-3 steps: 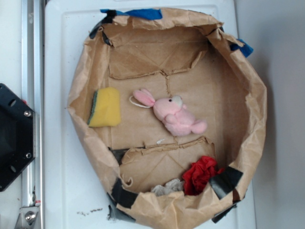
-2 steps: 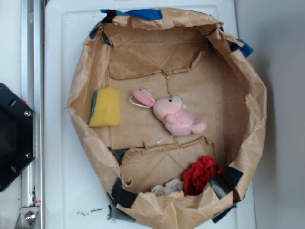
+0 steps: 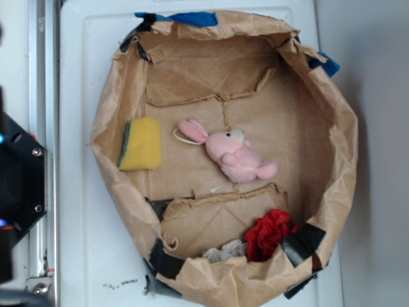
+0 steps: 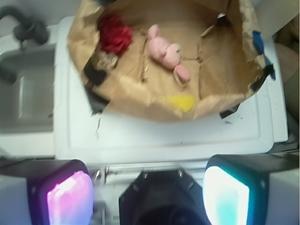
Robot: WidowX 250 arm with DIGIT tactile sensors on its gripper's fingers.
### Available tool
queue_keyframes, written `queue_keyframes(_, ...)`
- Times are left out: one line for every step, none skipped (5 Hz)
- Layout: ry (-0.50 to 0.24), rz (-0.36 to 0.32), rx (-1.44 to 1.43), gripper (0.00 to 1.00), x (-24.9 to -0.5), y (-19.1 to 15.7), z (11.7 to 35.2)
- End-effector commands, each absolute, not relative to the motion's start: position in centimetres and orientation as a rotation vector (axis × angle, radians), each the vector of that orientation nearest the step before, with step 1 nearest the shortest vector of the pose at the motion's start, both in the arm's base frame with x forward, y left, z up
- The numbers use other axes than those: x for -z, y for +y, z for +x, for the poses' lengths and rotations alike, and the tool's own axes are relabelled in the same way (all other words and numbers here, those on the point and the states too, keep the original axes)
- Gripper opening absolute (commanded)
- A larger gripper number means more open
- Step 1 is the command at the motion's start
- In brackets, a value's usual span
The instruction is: Grab the green sponge.
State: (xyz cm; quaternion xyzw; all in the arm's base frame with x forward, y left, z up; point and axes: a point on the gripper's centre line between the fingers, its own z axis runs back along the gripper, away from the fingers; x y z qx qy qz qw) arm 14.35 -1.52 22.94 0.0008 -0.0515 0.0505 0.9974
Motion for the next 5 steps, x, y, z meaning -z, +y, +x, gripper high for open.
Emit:
queue_keyframes(-0.134, 0.024, -0.176, 1.00, -21.7, -2.1, 19.6)
queue_keyframes(-0.115, 0.040, -0.200, 1.00, -19.5, -1.6, 21.3)
queue_keyframes(-0.081, 0.034, -0.206, 1.00, -17.1, -0.8, 21.9)
queue_keyframes(-0.050, 0.024, -0.115, 1.00, -14.0, 0.7, 21.1)
queue_keyframes(-0.036, 0.032, -0.065, 1.00, -11.9, 2.7, 20.2)
